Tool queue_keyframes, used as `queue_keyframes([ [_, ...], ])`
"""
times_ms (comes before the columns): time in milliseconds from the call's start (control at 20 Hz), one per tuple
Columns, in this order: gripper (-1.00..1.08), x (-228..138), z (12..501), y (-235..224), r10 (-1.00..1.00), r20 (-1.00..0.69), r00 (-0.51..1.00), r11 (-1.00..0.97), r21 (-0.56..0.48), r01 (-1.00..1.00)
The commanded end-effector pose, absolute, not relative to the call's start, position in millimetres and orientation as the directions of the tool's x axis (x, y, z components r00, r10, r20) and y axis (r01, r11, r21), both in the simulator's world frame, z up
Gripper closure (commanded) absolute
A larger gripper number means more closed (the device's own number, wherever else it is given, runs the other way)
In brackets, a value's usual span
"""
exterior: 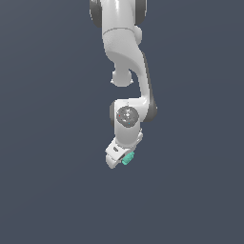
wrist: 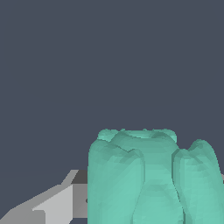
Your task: Pick up the object and move it to a goal position.
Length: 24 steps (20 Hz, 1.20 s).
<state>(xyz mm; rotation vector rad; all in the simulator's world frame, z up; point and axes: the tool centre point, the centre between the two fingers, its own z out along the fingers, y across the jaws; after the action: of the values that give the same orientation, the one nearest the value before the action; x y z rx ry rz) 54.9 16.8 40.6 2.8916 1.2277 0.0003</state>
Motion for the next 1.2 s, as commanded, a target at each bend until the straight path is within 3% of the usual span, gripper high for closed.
queue_keyframes([
  [0,1.08,54.9,40.3,17.0,0.720,0.000,0.694,-0.694,0.000,0.720],
  [600,1.08,52.5,41.5,0.9,0.719,0.000,0.695,-0.695,0.000,0.719],
  [1150,1.08,37.7,48.5,-101.1,0.719,0.000,0.695,-0.695,0.000,0.719],
])
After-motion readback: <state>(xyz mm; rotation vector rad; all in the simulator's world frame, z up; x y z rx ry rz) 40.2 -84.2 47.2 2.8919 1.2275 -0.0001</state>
